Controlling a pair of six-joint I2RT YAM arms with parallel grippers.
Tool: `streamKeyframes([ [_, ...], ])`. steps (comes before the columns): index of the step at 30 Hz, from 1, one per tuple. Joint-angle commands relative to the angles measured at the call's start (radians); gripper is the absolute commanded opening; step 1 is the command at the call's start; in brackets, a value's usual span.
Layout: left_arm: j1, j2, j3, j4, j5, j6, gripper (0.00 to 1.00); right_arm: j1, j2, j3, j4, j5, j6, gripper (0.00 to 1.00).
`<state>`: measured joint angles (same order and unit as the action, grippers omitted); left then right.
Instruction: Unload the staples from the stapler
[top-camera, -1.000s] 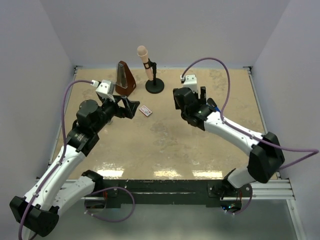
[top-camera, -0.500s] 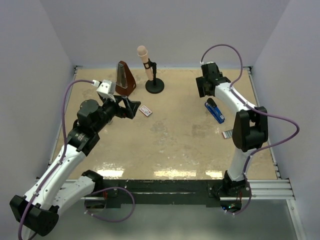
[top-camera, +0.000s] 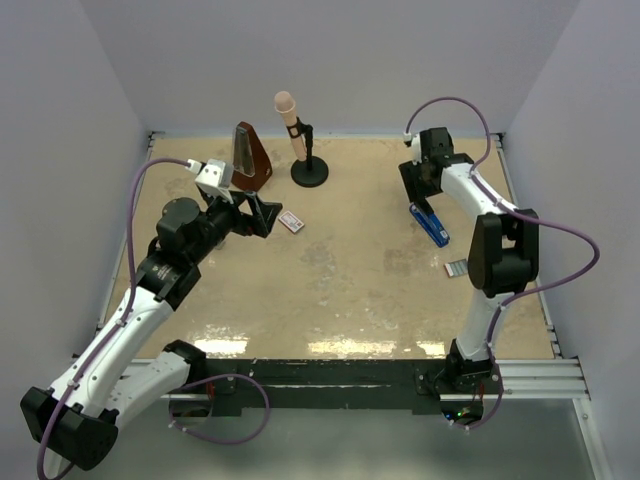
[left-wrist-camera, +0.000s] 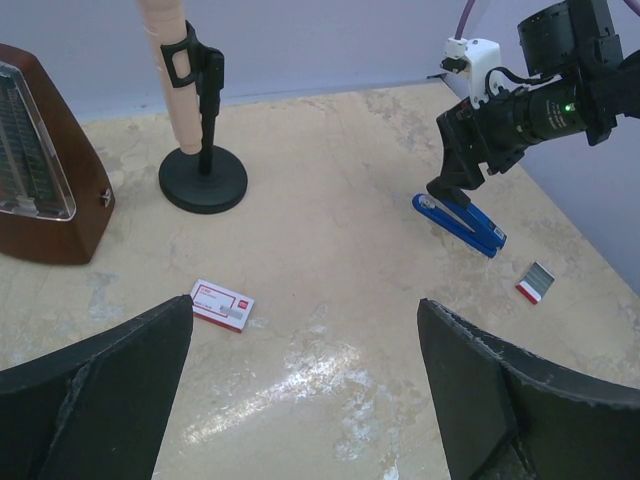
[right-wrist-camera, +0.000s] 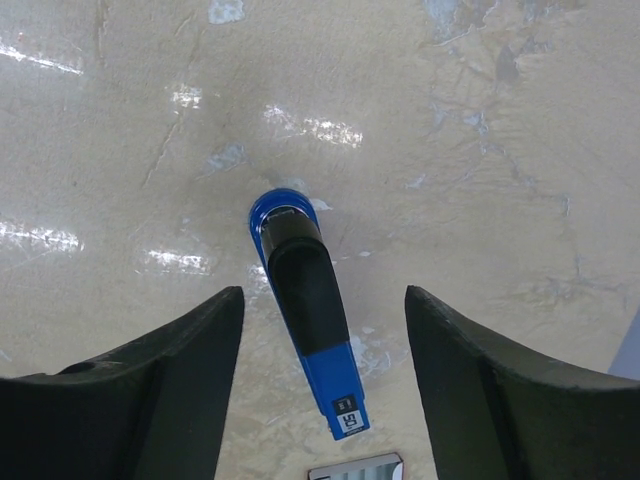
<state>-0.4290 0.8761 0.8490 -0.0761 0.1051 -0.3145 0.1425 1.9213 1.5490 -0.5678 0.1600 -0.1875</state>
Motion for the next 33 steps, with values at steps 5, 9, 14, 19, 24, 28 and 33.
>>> streamKeyframes([
  [5,-0.008,0.000,0.004,0.038,0.008,-0.006,0.98,-0.034,0.013,-0.023,0.046,-0.056,-0.053,0.62],
  [9,-0.008,0.004,0.005,0.038,0.010,-0.005,0.98,-0.034,0.024,-0.030,0.055,-0.071,-0.058,0.60],
  [14,-0.008,0.000,0.005,0.039,0.007,0.003,0.98,-0.037,0.047,-0.055,0.080,-0.065,-0.070,0.56],
  [19,-0.008,-0.002,0.004,0.036,-0.002,0.006,0.98,-0.035,0.054,-0.081,0.101,-0.074,-0.079,0.52],
  [24,-0.008,0.001,0.005,0.038,0.005,0.005,0.98,-0.037,0.059,-0.084,0.102,-0.092,-0.087,0.52],
  [28,-0.008,0.001,0.005,0.038,0.005,0.006,0.98,-0.035,0.061,-0.086,0.103,-0.112,-0.089,0.51],
  [33,-0.008,0.001,0.002,0.038,0.005,0.008,0.97,-0.037,0.059,-0.084,0.100,-0.106,-0.089,0.42],
])
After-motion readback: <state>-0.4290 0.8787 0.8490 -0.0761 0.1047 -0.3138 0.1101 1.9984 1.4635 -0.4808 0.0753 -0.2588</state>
